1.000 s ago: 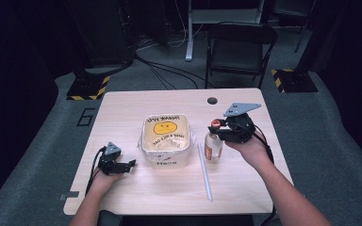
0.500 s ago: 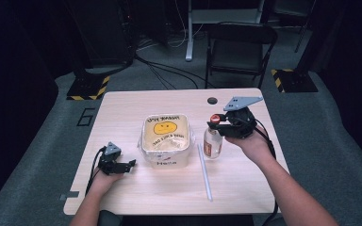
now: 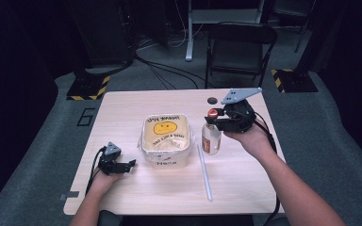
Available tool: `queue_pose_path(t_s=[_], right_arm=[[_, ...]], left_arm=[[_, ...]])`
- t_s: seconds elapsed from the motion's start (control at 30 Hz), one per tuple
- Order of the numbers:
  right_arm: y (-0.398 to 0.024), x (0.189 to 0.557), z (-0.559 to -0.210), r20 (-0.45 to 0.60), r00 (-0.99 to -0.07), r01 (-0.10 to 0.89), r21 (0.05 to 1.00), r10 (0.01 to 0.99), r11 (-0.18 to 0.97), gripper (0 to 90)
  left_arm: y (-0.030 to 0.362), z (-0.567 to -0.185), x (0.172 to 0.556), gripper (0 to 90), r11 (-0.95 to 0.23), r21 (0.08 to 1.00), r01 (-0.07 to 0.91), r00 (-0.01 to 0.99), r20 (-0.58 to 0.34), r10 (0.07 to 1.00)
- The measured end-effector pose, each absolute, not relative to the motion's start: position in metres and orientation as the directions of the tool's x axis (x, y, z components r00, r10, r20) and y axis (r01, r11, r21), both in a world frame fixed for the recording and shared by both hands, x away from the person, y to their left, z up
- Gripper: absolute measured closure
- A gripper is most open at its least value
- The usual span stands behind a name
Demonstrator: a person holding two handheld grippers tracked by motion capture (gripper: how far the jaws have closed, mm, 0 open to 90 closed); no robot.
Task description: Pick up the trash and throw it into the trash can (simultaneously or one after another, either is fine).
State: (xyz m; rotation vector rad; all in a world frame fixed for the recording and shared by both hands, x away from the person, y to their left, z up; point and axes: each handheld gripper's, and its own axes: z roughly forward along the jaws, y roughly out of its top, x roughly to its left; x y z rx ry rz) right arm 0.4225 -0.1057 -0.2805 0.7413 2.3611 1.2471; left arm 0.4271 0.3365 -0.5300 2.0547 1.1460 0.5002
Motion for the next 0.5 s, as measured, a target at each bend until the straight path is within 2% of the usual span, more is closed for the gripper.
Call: queue_pose_path(t_s=[0.5], right_arm=[[-0.100, 0.425, -0.252, -0.082, -0.800, 0.264, 0.841, 0.594, 0.472, 61.9]], left_arm=[[0.336, -0.530, 0.427, 15.8, -0.346, 0.746, 0.569, 0.529, -0.010, 0.848]])
